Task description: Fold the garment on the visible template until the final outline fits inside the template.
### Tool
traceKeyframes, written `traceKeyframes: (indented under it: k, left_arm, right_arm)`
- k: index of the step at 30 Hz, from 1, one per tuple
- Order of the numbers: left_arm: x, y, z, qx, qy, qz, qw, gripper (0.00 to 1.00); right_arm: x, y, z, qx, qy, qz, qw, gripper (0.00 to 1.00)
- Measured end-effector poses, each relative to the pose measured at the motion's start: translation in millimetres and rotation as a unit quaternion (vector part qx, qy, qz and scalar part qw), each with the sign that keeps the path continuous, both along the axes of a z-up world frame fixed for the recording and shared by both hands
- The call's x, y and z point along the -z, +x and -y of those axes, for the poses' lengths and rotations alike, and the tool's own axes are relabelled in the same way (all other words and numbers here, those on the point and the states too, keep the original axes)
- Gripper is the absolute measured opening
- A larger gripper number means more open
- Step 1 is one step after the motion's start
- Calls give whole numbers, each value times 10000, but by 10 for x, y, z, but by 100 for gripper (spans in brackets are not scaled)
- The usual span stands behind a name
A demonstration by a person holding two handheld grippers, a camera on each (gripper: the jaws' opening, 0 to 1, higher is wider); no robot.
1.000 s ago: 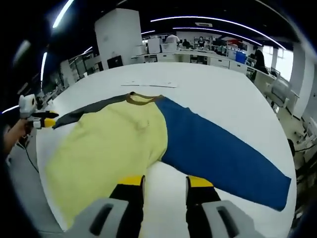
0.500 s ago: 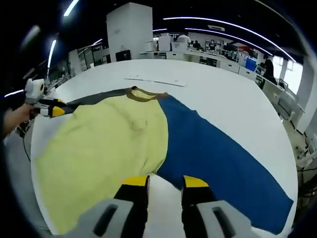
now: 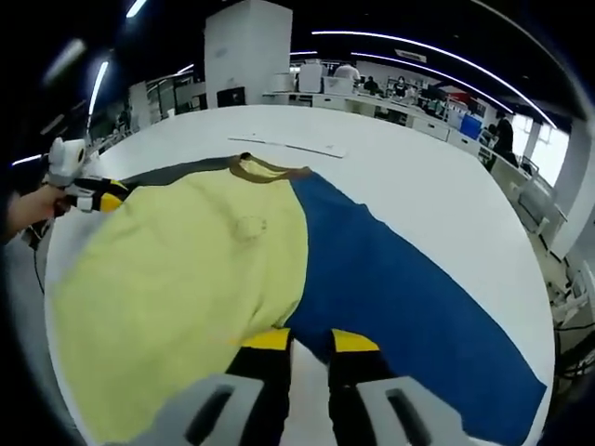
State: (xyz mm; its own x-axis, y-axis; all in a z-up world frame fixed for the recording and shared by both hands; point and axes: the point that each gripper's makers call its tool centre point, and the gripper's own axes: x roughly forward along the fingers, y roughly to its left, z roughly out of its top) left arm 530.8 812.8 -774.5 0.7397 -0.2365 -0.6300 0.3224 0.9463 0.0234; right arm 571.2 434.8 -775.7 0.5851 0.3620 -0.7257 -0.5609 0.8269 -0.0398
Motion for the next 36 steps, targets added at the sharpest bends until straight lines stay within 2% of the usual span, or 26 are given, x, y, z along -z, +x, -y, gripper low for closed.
traceKeyframes:
  k: [1, 3, 6, 9, 14, 17, 26, 36]
  left_arm:
    - [-22, 38, -2, -31, -47, 99, 9999, 23]
    - [-21, 61, -28, -88, -49, 120, 9999, 21]
    - [-26, 110, -89, -320, -118, 121, 9993, 16]
    - [-15, 144, -171, -456, -65, 133, 9988, 1]
    - [-20, 171, -213, -515, -195, 130, 9984, 0]
    - [-31, 168, -245, -507, -54, 124, 9986, 0]
    - [-65, 219, -449, -711, -47, 145, 9974, 0]
    - [-75, 240, -469, -750, 0, 155, 9971, 0]
  right_arm:
    - [0, 16, 22, 41, -44, 21, 10000, 5]
    - [2, 30, 45, 103, -33, 37, 9999, 1]
    - [2, 52, 67, 199, 23, 47, 9998, 0]
    - [-7, 65, 86, 307, 65, 43, 9995, 0]
    - [-28, 96, 132, 437, 75, 85, 9990, 0]
    - [-48, 133, 182, 548, 86, 119, 9984, 0]
    - [-56, 207, 238, 665, 56, 158, 9976, 0]
    - [-62, 221, 251, 728, 43, 131, 9973, 0]
